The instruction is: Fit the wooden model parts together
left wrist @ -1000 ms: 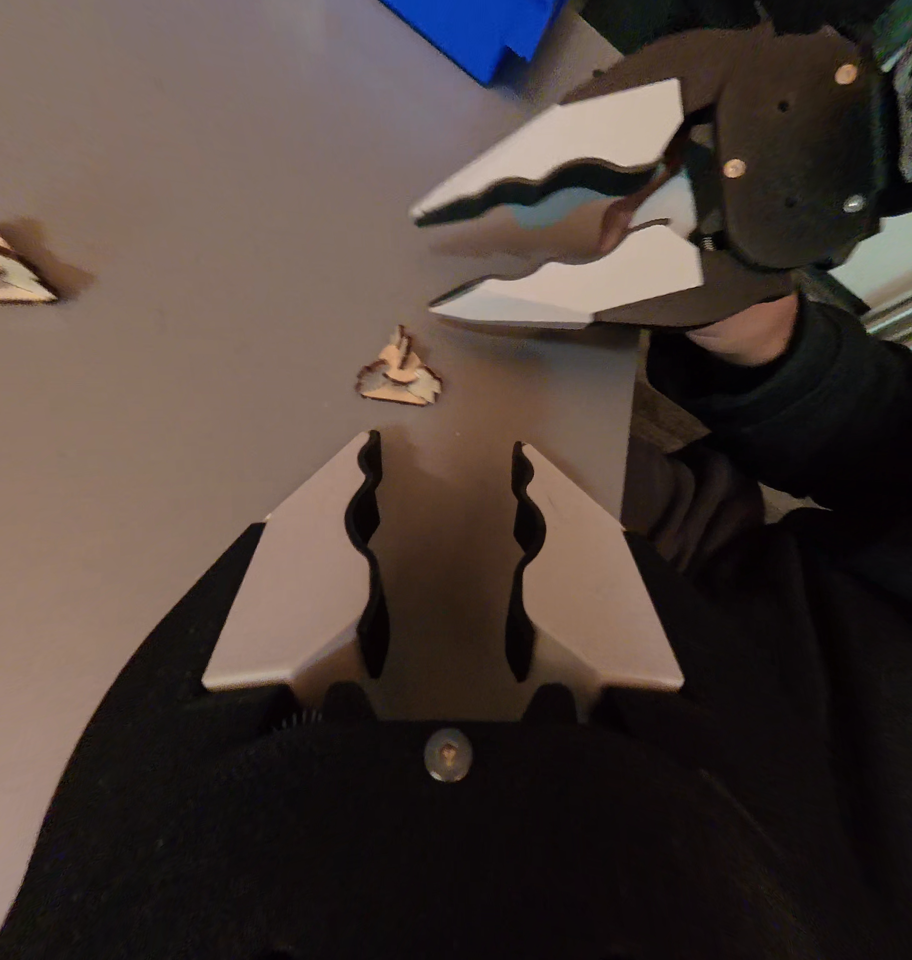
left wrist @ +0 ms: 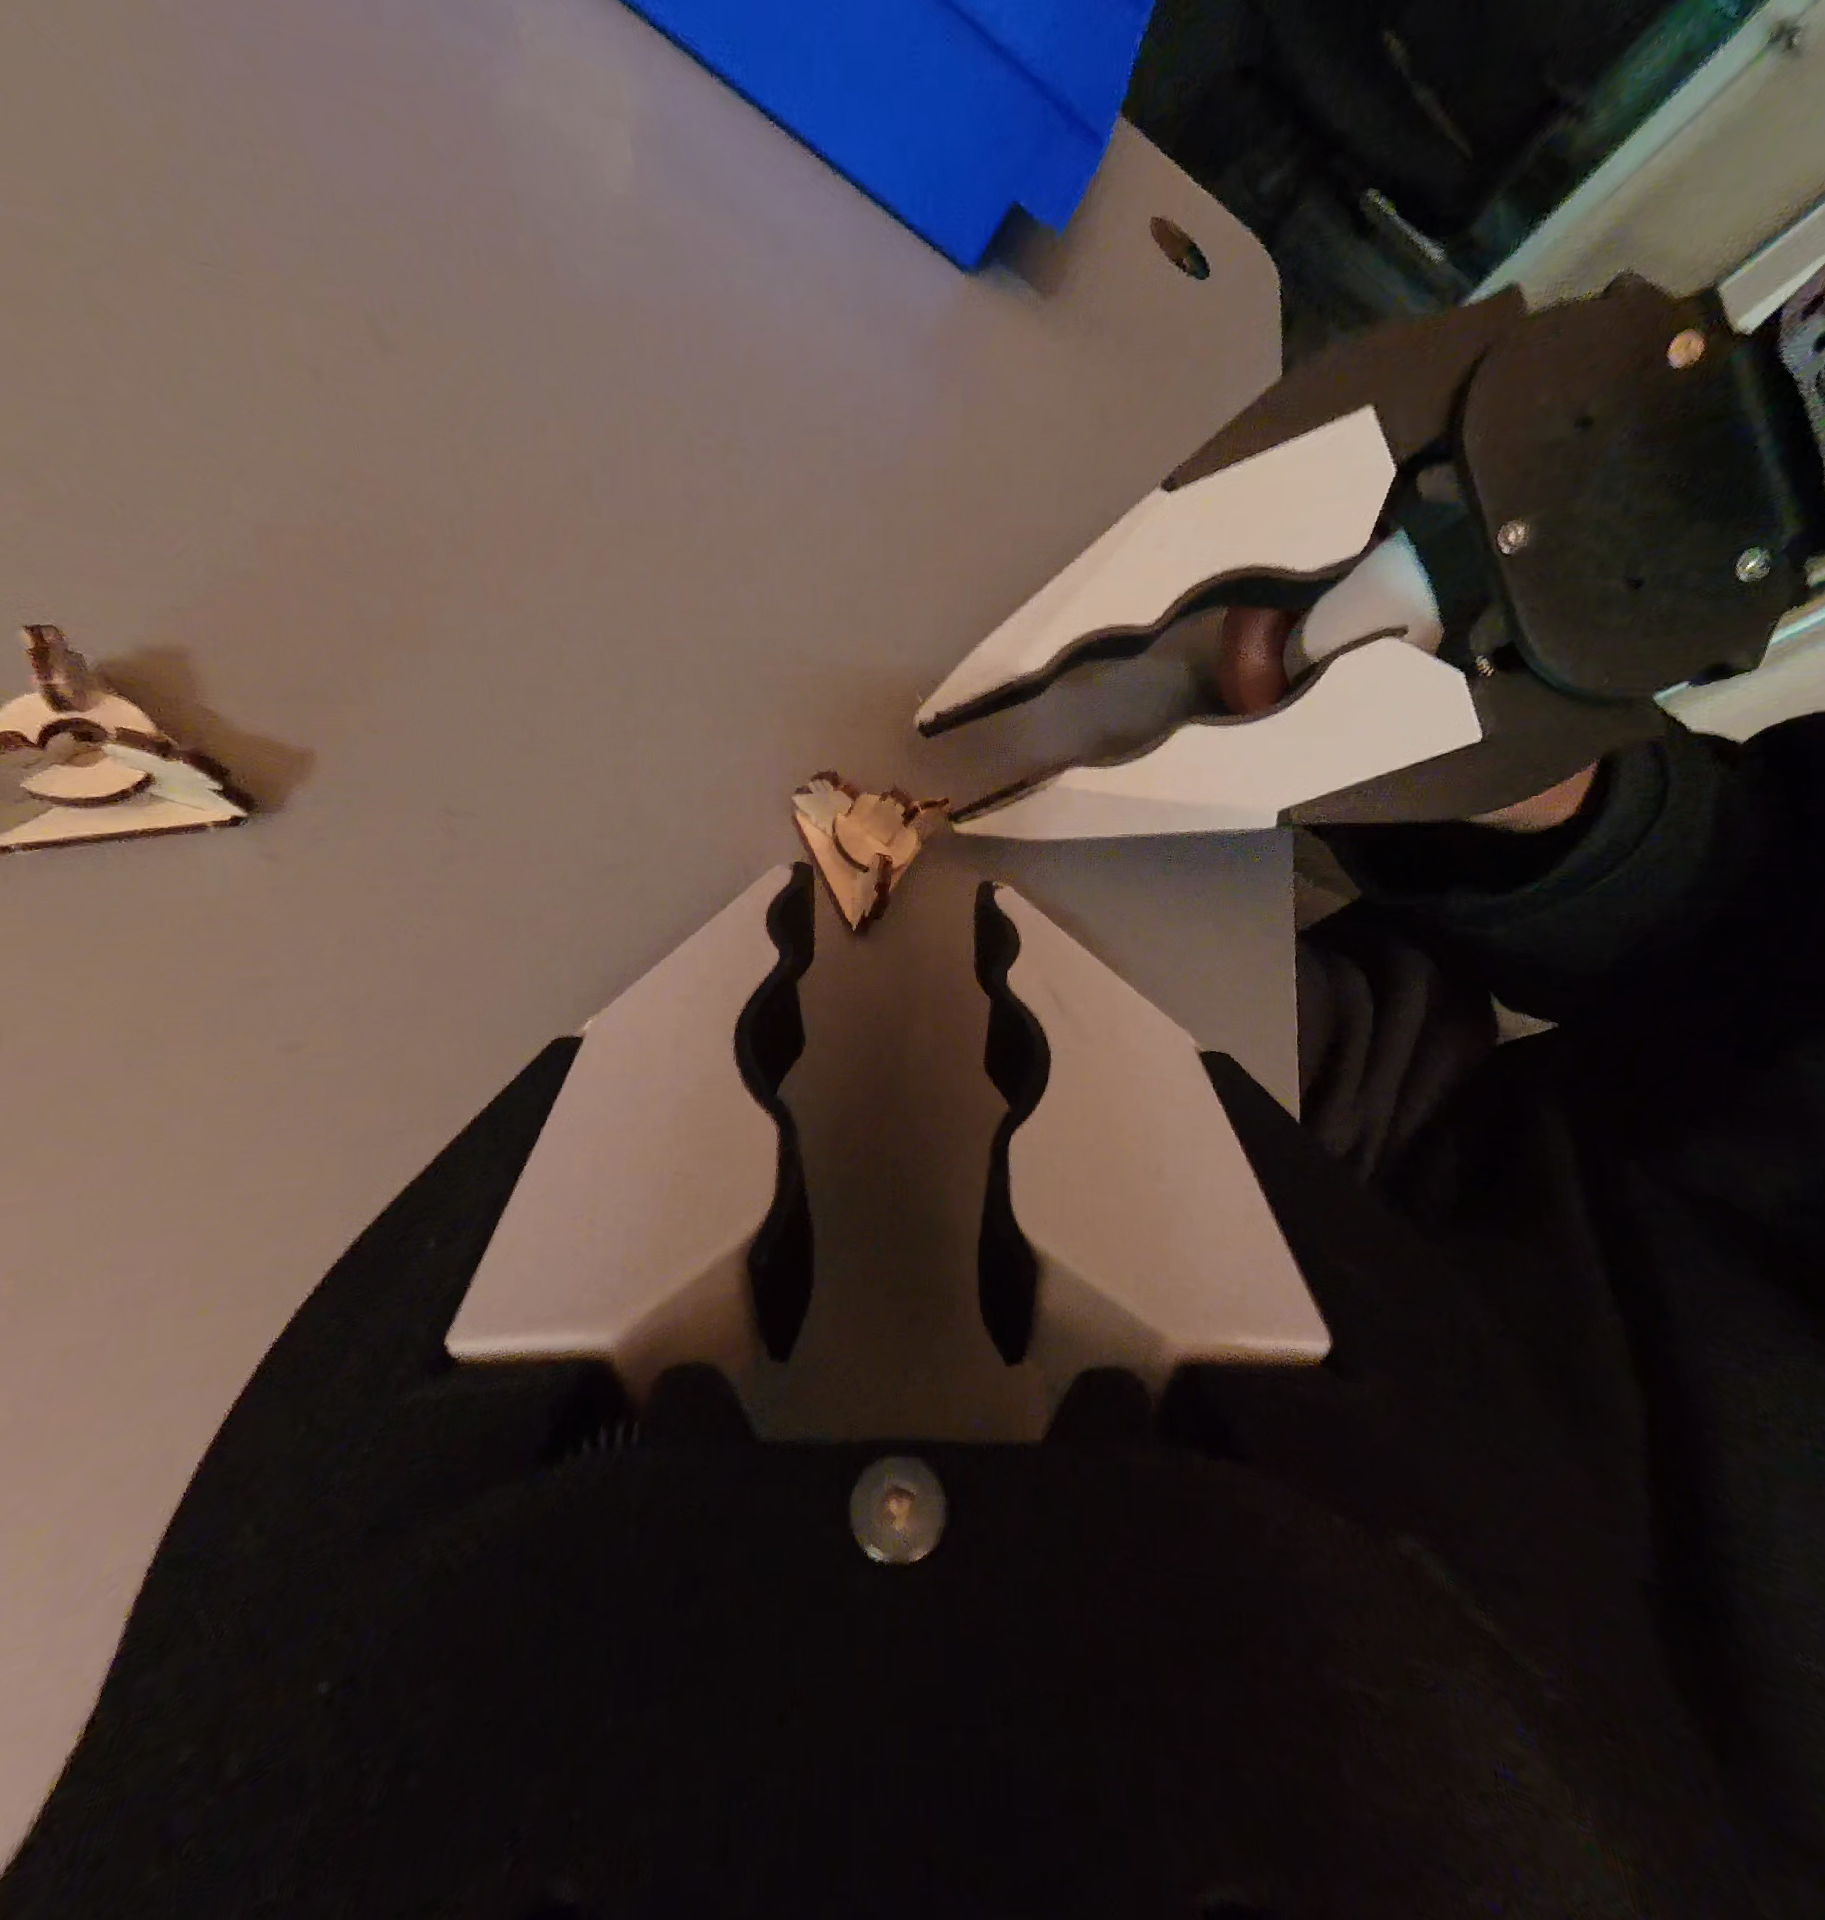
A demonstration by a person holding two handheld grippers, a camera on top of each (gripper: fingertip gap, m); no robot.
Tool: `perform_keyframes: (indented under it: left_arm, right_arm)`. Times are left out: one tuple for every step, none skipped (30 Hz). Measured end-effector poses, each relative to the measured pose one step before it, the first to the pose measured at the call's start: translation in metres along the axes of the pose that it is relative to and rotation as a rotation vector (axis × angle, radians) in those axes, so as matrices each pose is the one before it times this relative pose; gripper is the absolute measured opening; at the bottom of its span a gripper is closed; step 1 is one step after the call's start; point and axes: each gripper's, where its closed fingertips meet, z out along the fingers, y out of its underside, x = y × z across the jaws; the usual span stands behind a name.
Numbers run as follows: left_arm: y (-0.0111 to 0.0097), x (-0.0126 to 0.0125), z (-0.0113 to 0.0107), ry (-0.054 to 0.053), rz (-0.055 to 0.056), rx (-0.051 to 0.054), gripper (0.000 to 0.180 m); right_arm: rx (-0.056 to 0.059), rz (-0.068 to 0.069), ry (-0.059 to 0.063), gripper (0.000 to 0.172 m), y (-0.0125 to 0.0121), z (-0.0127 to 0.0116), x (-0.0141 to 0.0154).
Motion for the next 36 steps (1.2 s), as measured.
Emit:
perform_keyframes:
  left_arm:
    - [0.00296, -0.00088, 0.00236, -0.0113, -0.0021, -0.0224, 0.028]
    - [0.00308, -0.00152, 0.00259, -0.0161, -0.0022, -0.024, 0.028]
    - [0.00226, -0.00146, 0.00216, -0.018, 0.0052, -0.0193, 0.028]
    - [0.00089, -0.00111, 0.00139, -0.0205, 0.011, -0.0107, 0.026]
    - [-0.00015, -0.00085, 0.00085, -0.0203, 0.0112, -0.0022, 0.025]
    - [-0.00019, -0.00114, 0.00069, -0.0204, 0.0082, -0.0007, 0.023]
    - [-0.00032, -0.00106, 0.00053, -0.0186, 0.0064, 0.0001, 0.023]
    - [-0.00047, -0.00058, 0.00046, -0.0143, 0.0055, 0.0012, 0.023]
    - [-0.00039, -0.00042, 0.00063, -0.0125, 0.0046, 0.0004, 0.023]
    - [-0.00027, -0.00003, 0.00061, -0.0096, 0.0057, -0.0007, 0.022]
    - [0.00011, -0.00048, 0.00058, -0.0122, 0.0062, -0.0025, 0.02]
    - [0.00026, -0.00141, 0.00047, -0.018, 0.0049, -0.003, 0.016]
    - [0.00038, -0.00073, 0.00023, -0.013, 0.0069, -0.0034, 0.01]
    - [0.00039, 0.00034, 0.00046, -0.0054, 0.0091, -0.0039, 0.008]
    - [-0.00031, 0.00029, 0.00019, -0.0071, 0.0069, 0.001, 0.007]
    - [-0.00048, 0.00034, 0.00031, -0.0074, 0.0062, 0.0018, 0.006]
    - [-0.00003, 0.00011, 0.0006, -0.0094, 0.0077, -0.0019, 0.006]
    - [-0.00027, 0.00032, 0.00052, -0.0093, 0.0087, -0.0008, 0.006]
    - [-0.00029, 0.00015, 0.00041, -0.0096, 0.0087, -0.0002, 0.006]
    - [-0.00018, -0.00005, 0.00039, -0.0102, 0.0082, -0.0007, 0.006]
    - [0.00003, 0.00003, 0.00035, -0.0098, 0.0087, -0.0014, 0.006]
    - [0.0, -0.00007, 0.00027, -0.0086, 0.0086, -0.0014, 0.006]
    - [-0.00004, 0.00004, 0.00013, -0.0064, 0.0059, -0.0007, 0.006]
    - [-0.00005, -0.00005, 0.00026, -0.0039, 0.0034, -0.0005, 0.006]
    - [0.00002, 0.00002, 0.00009, -0.0016, 0.0012, -0.0004, 0.006]
    - [0.00002, -0.00001, -0.00004, 0.0005, -0.0009, -0.0002, 0.006]
    - [-0.00005, -0.00004, 0.00005, 0.0019, -0.0028, 0.0003, 0.006]
    - [0.0, -0.00001, 0.00003, 0.0022, -0.0027, 0.0, 0.006]
    - [-0.00017, 0.00001, 0.0, 0.0015, -0.0041, 0.0007, 0.006]
    - [-0.00015, 0.00005, 0.00014, 0.0011, -0.0049, 0.0007, 0.006]
    - [-0.00012, 0.00048, 0.00009, 0.0016, -0.0016, 0.0009, 0.005]
    - [-0.00005, -0.00021, 0.00018, -0.0036, 0.0005, -0.0006, 0.005]
    - [0.00006, -0.00013, 0.00005, -0.005, 0.004, -0.0006, 0.005]
    - [0.00011, -0.00001, 0.0, -0.0049, 0.0048, -0.0002, 0.005]
    - [0.00003, -0.00003, 0.00008, -0.0049, 0.0048, -0.0004, 0.005]
    - [-0.00001, -0.00012, 0.00008, -0.0043, 0.0041, -0.0006, 0.005]
  right_arm:
    - [0.0001, 0.0046, -0.0024, 0.016, 0.00025, -0.00019, 0.00089]
    - [0.0039, 0.0053, 0.002, 0.014, -0.00011, -0.00074, 0.00135]
    - [0.0065, 0.0054, 0.0023, 0.012, -0.00031, -0.0011, 0.00148]
    - [0.008, 0.0075, -0.0002, 0.009, -0.00056, -0.00121, 0.00135]
    - [0.0113, 0.0117, -0.0032, 0.006, -0.00114, -0.00145, 0.00113]
    - [0.0151, 0.0142, -0.0069, 0.002, -0.00176, -0.0016, 0.00076]
    - [0.0147, 0.0152, -0.0055, 0.0, -0.0018, -0.0016, 0.00097]
    - [0.0111, 0.0158, -0.0038, 0.0, -0.00138, -0.00107, 0.00128]
    - [0.0077, 0.0138, -0.0077, 0.0, -0.00111, -0.00064, 0.00035]
    - [0.0041, 0.011, -0.0089, 0.0, -0.00076, -0.00008, -0.00034]
    - [0.0012, 0.0069, -0.0088, 0.0, -0.00044, 0.0003, -0.00073]
    - [-0.001, 0.0028, -0.008, 0.0, -0.0004, 0.00066, -0.00114]
    - [-0.0012, -0.0007, -0.0053, 0.0, -0.00036, 0.00093, -0.00111]
    - [0.001, -0.0043, -0.0019, 0.0, -0.00093, 0.00084, -0.00111]
    - [0.005, -0.0088, 0.0036, 0.0, -0.00152, 0.00067, -0.0007]
    - [0.0045, -0.0142, 0.0093, 0.0, -0.00137, 0.00055, -0.00016]
    - [-0.0037, -0.018, 0.01, 0.0, -0.00011, 0.00103, 0.00004]
    - [-0.0144, -0.0182, 0.0081, 0.0, 0.00175, 0.00153, -0.00013]
    - [-0.0207, -0.0155, 0.0061, 0.0, 0.00303, 0.00196, 0.00001]
    - [-0.0169, -0.0106, 0.0052, 0.0, 0.0027, 0.00159, 0.00014]
    - [-0.0037, -0.0057, 0.0056, 0.0, 0.0004, 0.0006, 0.00046]
    - [0.0147, 0.0003, 0.0066, 0.0, -0.00241, -0.00079, 0.00104]
    - [0.0265, 0.0104, 0.0047, 0.0, -0.00435, -0.00159, 0.00143]
    - [0.0265, 0.0215, -0.0012, 0.0, -0.00458, -0.00172, 0.00119]
    - [0.0213, 0.0294, -0.0046, 0.0, -0.00384, -0.00126, 0.00111]
    - [0.0161, 0.0301, -0.0081, 0.0, -0.00287, -0.0006, 0.00083]
    - [0.0048, 0.0271, -0.0118, 0.0, -0.00081, 0.00037, 0.00015]
    - [-0.0153, 0.0216, -0.0154, 0.0, 0.00257, 0.00187, -0.0007]
    - [-0.0461, 0.0114, -0.0108, 0.0, 0.00706, 0.0037, -0.00053]
    - [-0.0688, -0.0035, 0.0055, 0.0, 0.01014, 0.00442, 0.00125]
    - [-0.0323, -0.0146, 0.0125, 0.0, 0.00456, 0.00234, 0.00127]
    - [0.0206, -0.0099, 0.0074, 0.0, -0.00318, -0.00157, -0.00035]
    - [0.0391, 0.0008, -0.0016, 0.0, -0.00641, -0.00403, -0.00162]
    - [0.0316, 0.0044, -0.0028, 0.0, -0.00605, -0.00445, -0.00137]
    - [0.02, -0.0016, 0.0041, 0.0, -0.00461, -0.004, 0.00006]
    - [0.005, -0.0065, 0.007, 0.0, -0.00237, -0.00305, 0.00064]
